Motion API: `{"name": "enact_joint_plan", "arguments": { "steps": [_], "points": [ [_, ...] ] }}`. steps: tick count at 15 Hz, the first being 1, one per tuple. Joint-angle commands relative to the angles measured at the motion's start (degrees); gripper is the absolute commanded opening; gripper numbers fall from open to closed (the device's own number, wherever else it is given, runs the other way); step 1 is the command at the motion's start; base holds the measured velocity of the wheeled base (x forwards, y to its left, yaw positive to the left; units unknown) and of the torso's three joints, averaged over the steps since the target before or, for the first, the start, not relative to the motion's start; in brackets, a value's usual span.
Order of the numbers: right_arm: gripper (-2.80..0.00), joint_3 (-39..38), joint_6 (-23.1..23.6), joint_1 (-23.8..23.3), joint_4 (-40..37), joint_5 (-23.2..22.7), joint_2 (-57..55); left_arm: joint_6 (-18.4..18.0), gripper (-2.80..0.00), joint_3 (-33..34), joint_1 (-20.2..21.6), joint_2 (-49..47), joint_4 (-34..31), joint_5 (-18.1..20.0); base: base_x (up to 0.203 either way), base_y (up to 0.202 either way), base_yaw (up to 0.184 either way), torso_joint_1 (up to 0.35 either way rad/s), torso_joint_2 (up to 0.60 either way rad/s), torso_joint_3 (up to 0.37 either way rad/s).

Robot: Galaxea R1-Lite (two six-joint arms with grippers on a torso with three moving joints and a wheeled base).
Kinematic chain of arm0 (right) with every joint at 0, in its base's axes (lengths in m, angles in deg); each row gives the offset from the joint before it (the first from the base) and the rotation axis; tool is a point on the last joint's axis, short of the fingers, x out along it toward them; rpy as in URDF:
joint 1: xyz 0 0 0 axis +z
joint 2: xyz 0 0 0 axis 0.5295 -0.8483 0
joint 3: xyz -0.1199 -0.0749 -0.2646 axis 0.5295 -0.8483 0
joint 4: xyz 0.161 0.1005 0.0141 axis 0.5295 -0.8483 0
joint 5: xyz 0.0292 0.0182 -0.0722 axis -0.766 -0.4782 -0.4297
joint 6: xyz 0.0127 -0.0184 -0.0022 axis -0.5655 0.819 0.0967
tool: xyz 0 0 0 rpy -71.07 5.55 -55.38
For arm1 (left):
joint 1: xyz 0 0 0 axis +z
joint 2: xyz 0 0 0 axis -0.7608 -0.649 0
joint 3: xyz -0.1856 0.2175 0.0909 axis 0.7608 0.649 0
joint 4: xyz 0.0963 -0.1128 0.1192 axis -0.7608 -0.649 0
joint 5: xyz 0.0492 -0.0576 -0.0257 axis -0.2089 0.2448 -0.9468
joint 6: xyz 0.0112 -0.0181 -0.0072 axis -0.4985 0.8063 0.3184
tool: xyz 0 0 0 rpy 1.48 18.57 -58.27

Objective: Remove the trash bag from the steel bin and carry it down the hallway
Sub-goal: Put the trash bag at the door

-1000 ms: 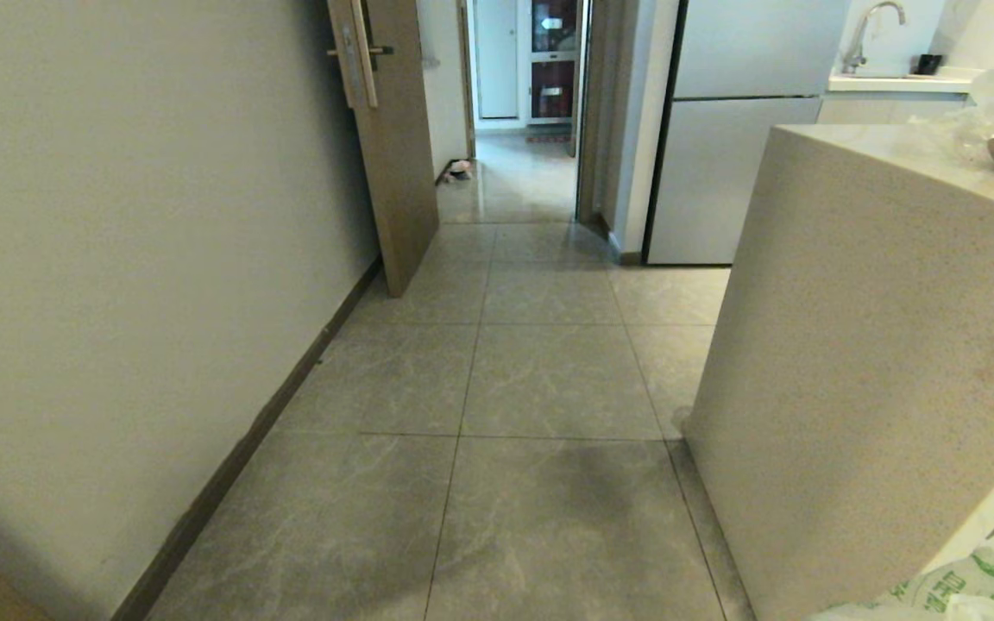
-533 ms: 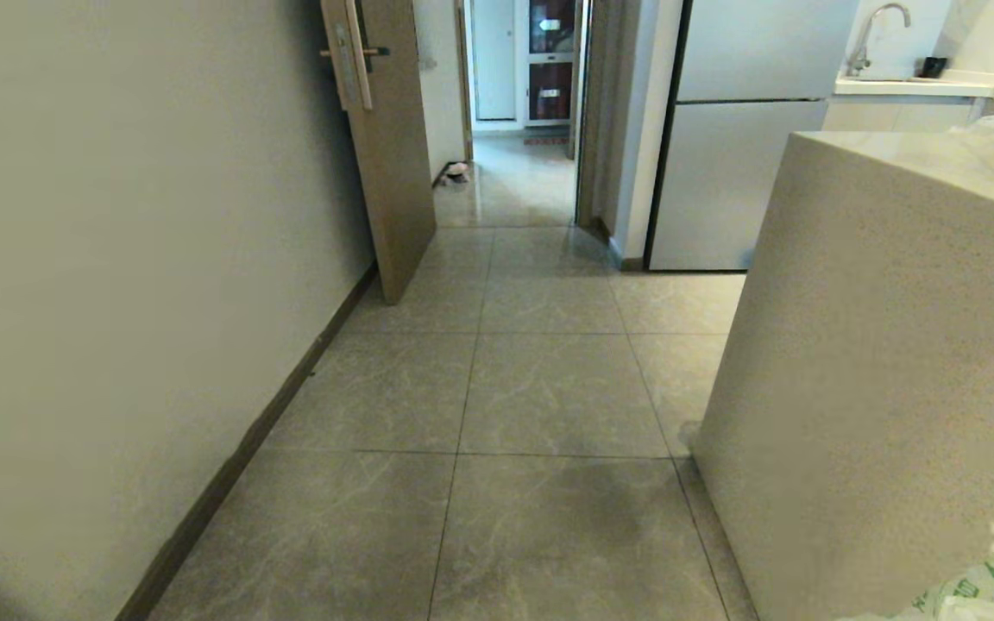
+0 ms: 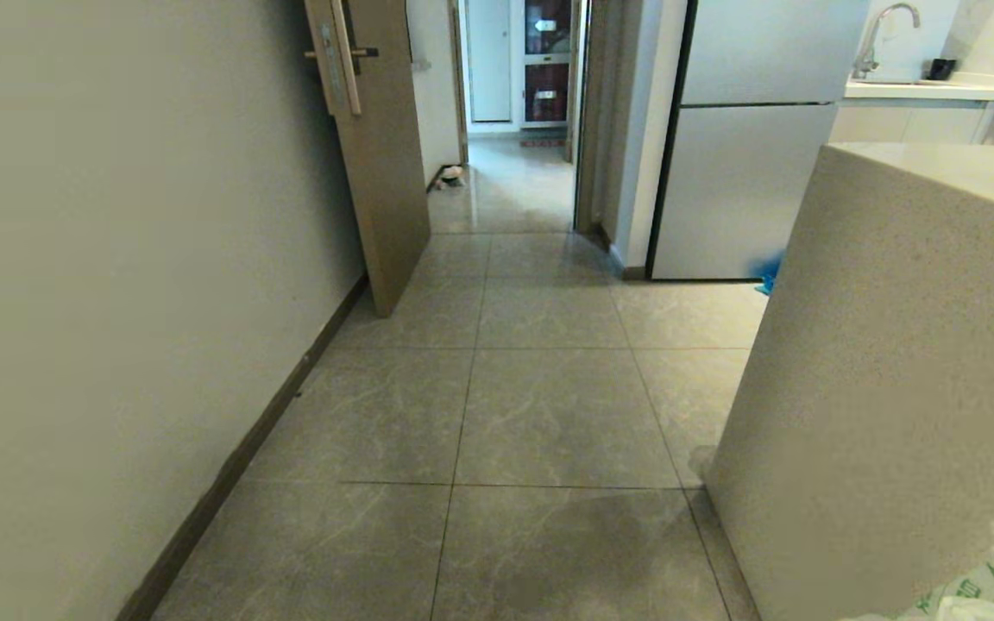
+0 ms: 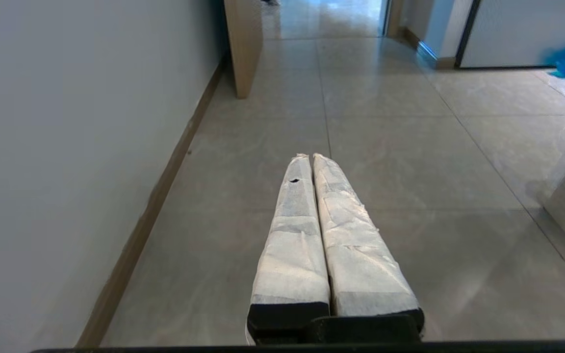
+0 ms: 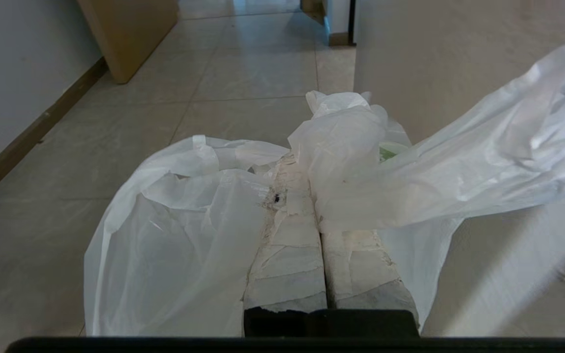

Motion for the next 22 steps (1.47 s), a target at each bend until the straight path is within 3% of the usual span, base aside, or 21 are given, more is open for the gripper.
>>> {"name": "enact_joint_plan", "arguments": {
  "steps": [1, 22],
  "points": [
    [-2.80, 0.00, -0.02, 0.02, -0.02, 0.00, -0.09, 0.08, -2.80, 0.00, 0.00, 0.02, 0.02, -0.01, 0.174, 0.000, -0.003, 0.002, 0.00, 0.002],
    [-2.80, 0.00, -0.02, 0.02, -0.02, 0.00, -0.09, 0.34, -2.80, 0.00, 0.00, 0.02, 0.02, -0.02, 0.182, 0.000, -0.002, 0.002, 0.00, 0.003]
  ]
}}
